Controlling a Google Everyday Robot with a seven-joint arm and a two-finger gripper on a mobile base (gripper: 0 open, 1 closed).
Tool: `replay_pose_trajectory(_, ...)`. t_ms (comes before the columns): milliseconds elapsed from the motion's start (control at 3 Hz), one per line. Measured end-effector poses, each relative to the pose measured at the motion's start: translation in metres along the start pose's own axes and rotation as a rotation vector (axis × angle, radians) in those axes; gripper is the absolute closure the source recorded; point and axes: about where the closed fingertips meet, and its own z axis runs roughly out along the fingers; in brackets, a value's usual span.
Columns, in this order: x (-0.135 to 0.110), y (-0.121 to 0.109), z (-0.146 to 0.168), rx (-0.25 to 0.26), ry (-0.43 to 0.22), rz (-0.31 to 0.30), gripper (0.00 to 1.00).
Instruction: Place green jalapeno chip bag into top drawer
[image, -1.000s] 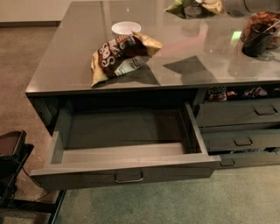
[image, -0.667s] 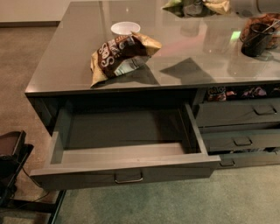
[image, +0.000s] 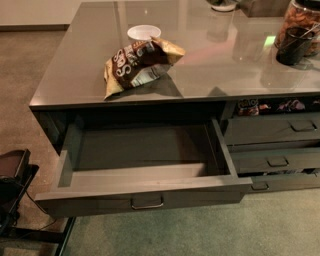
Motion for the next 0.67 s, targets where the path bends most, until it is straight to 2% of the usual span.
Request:
replay_pose_trajectory(333, -0.012, 0.014, -0.004, -0.069, -0.037, -0.006, 1.0)
replay_pose_trajectory(667, -0.022, 0.016, -0.001, -0.083, -0.106, -0.042, 1.0)
